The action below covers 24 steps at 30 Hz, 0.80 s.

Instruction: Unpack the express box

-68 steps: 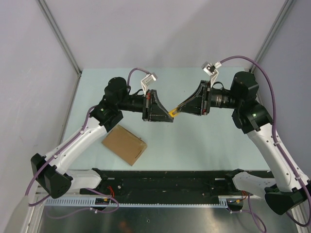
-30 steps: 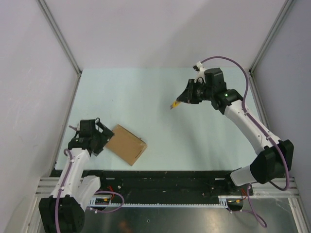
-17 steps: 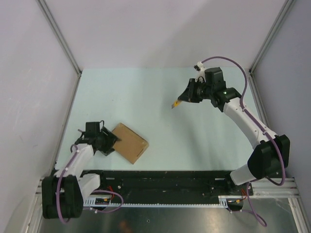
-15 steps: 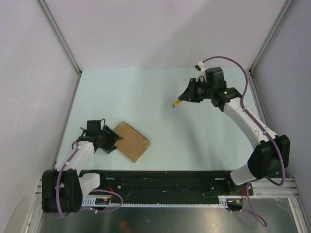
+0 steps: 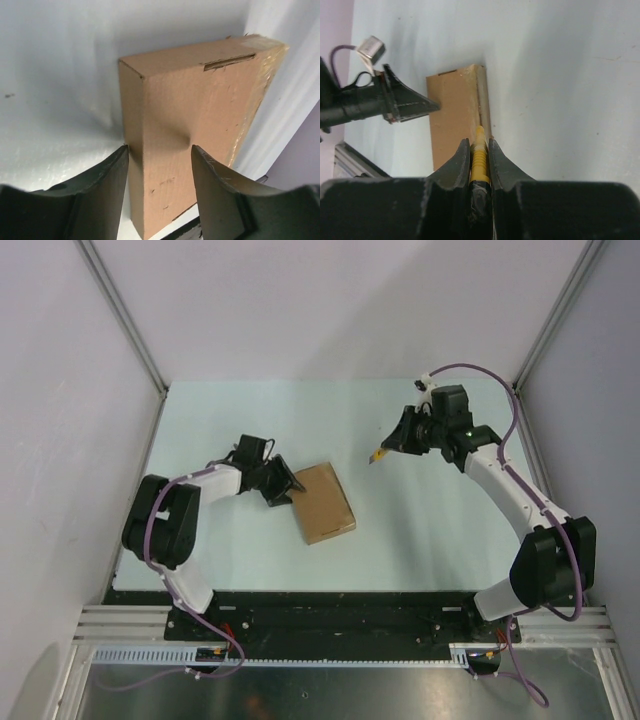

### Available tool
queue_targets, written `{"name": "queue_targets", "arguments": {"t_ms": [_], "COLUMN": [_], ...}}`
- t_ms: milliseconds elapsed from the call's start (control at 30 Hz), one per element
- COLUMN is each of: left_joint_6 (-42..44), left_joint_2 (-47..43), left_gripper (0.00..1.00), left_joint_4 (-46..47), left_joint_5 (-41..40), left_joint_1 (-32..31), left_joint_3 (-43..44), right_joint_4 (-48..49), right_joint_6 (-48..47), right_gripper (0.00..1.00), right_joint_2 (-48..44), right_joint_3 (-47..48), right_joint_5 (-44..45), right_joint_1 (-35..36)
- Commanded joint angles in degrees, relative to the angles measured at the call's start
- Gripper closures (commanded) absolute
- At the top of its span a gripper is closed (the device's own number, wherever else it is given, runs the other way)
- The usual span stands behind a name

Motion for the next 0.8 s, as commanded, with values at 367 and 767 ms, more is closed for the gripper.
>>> {"name": "queue_targets", "arguments": {"t_ms": [367, 767], "left_joint_6": [20.98, 27.31], "left_joint_2": [-6.55, -4.25], "left_gripper": [0.08, 0.0], "left_joint_4": [-1.76, -1.59], "left_joint_5": [-19.47, -18.58], "left_joint_1": [-1.37, -3.57], "left_joint_3": [16.55, 27.56], "right_joint_4": [10.55, 17.58], "right_joint_6": [-7.29, -7.65], "right_gripper": [1.0, 1.0], "right_joint_2": [-4.26, -3.12], "right_joint_3": [-5.46, -6.87], "right_joint_5": [16.89, 31.39], "right_joint_1": [9.92, 21.35]}}
